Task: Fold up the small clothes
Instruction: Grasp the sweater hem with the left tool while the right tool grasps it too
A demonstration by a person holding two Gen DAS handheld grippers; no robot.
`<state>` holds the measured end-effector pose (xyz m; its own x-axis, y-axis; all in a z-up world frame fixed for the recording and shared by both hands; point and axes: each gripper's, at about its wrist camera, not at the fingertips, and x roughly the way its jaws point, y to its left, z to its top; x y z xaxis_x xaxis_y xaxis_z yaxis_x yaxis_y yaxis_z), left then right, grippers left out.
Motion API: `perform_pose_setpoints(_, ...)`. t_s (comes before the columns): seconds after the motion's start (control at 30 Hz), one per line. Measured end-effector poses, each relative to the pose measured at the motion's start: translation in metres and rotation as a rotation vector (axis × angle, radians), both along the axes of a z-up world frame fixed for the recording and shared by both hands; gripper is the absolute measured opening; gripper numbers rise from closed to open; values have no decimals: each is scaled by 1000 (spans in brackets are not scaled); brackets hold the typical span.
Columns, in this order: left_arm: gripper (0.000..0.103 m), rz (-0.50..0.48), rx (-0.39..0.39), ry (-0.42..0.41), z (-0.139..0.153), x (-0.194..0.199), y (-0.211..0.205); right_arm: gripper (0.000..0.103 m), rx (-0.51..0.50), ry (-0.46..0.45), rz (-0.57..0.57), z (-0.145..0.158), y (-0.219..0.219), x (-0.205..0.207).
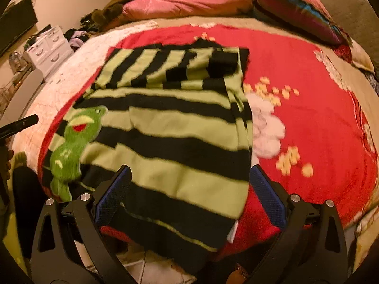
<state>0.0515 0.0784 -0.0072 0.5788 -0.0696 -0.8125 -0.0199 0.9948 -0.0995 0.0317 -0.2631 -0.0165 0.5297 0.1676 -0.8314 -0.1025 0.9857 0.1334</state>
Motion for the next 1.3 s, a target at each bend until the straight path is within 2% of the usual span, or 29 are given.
perform_pose_setpoints(0.13,98,-20,10,26,-8,-10,-3,94,20,71,-25,-16,-5,-11)
perform_pose_setpoints(0.3,98,-33,19,64,-20,-19,-7,94,20,117,-65,-24,-7,-13)
perform_pose_setpoints(0.5,98,-33,15,138,-38,-27,-5,94,62,200,-103,-39,-11,-14)
perform_pose_setpoints(0.77,98,-36,2,231,-62,-30,-4,94,44,232,-99,-44,-8,-17)
perform_pose_setpoints(0.93,97,-60,-25,274,-74,-34,-9,94,34,288,-122,-55,-10,-17)
perform_pose_setpoints(1.0,92,-71,-53,287,-77,-34,-9,94,43,308,-132,-60,-13,-16)
perform_pose_setpoints(1.03,79,-81,-93,293,-79,-34,-8,94,44,319,-135,-62,-14,-16)
perform_pose_setpoints(1.07,71,-87,-126,300,-80,-34,-8,94,42,321,-133,-62,-13,-16)
perform_pose_setpoints(1.1,68,-91,-143,305,-82,-34,-8,94,41,322,-124,-63,-12,-16)
perform_pose_setpoints(1.13,58,-100,-158,307,-83,-35,-9,94,44,326,-113,-63,-10,-16)
perform_pose_setpoints(1.2,52,-111,-160,299,-82,-37,-11,93,50,335,-85,-64,-7,-16)
perform_pose_setpoints(1.27,50,-116,-155,298,-81,-37,-13,68,75,328,-55,-63,-3,-18)
perform_pose_setpoints(1.3,50,-113,-158,301,-82,-38,-13,63,77,316,-50,-60,-2,-19)
